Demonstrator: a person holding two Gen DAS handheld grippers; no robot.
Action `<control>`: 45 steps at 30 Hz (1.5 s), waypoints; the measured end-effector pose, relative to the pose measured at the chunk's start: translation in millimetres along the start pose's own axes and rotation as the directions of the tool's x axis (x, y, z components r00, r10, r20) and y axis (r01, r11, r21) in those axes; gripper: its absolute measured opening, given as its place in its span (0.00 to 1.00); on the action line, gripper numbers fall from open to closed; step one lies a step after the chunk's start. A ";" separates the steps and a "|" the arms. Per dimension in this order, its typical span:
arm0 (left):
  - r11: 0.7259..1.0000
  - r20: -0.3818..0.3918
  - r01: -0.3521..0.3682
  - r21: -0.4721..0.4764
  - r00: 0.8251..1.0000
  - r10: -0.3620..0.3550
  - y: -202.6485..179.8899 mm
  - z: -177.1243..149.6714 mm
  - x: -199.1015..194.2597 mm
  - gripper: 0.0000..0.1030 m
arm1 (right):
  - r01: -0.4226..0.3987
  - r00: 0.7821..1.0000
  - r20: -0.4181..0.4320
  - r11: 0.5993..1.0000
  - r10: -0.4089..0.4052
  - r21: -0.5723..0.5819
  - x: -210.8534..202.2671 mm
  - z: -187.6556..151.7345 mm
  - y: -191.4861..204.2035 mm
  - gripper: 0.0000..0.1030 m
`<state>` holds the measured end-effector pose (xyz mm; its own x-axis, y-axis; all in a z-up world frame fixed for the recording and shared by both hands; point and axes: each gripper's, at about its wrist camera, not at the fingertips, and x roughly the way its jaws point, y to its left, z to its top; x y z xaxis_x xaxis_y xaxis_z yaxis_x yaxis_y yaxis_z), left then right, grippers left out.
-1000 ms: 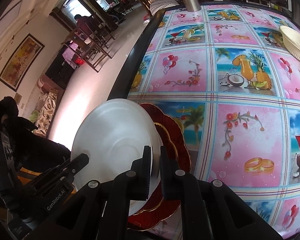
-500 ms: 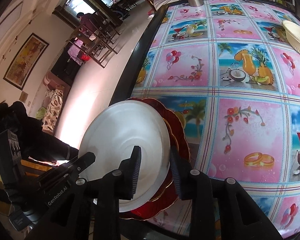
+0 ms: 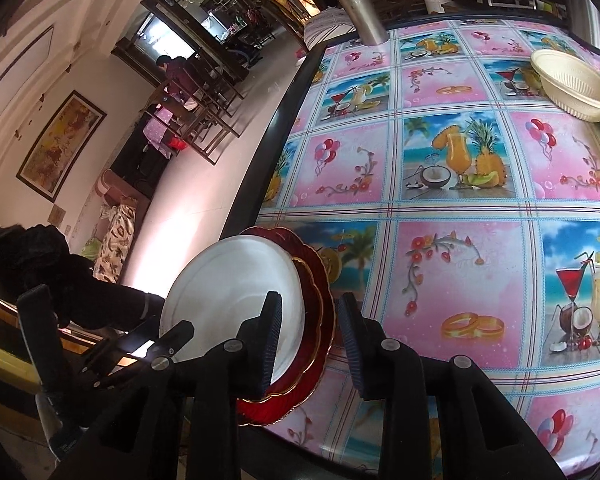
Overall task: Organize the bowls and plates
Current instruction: 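Carry the white foam plate with both grippers onto the red plate stack, then open both grippers and pull them back from the plate stack, then move both grippers to the rim of a beige plastic bowl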
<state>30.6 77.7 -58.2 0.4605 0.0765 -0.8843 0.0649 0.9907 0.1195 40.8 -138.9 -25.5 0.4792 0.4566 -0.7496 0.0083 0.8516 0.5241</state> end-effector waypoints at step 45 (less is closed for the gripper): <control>0.930 0.273 0.141 -0.341 0.961 -0.046 46.9 36.4 9.2 0.45 | 0.095 0.982 0.150 0.984 -0.117 0.149 -79.4 14.7 -121.9 0.32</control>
<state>70.1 120.8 -44.3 0.6811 -0.0025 -0.7322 -0.1763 0.9700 -0.1673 14.6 -282.8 -23.9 0.6010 0.3100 -0.7367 0.1845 0.8430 0.5053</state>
